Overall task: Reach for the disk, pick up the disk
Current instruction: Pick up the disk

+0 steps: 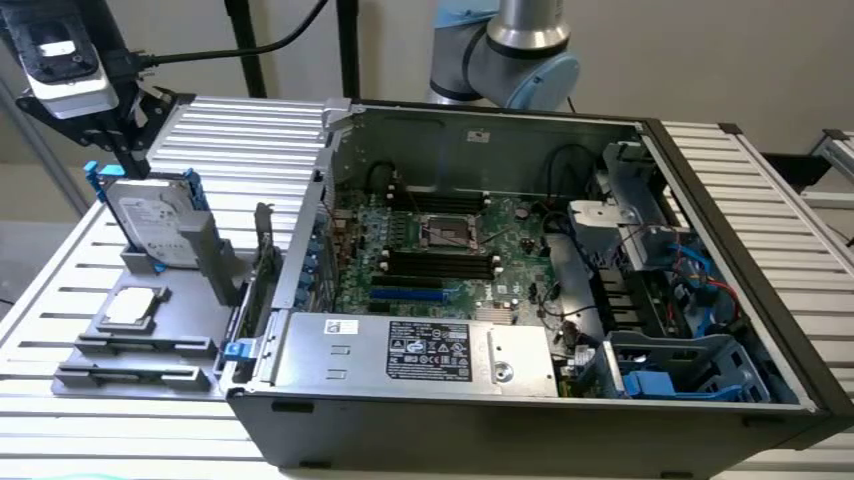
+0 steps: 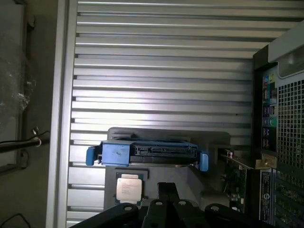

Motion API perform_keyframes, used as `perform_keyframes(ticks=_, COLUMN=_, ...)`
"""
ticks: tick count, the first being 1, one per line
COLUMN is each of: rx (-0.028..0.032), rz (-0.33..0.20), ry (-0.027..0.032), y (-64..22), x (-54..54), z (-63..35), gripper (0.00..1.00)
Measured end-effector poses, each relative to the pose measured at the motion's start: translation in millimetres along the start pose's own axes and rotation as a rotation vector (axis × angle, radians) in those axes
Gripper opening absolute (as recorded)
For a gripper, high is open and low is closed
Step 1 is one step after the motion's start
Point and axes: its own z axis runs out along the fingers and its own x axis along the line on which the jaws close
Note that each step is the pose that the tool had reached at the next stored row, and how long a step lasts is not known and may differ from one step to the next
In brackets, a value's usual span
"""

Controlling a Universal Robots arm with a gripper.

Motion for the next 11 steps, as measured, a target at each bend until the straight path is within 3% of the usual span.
perform_keyframes(ticks=3, rx=0.0001, rz=0.0, ry=-0.0014, y=1.0, x=3.8, z=0.0, gripper=0.11)
perform_keyframes(ticks=11, rx=0.0001, rz=0.0, ry=-0.0048, y=15.0, x=31.0, z=0.5, gripper=0.11)
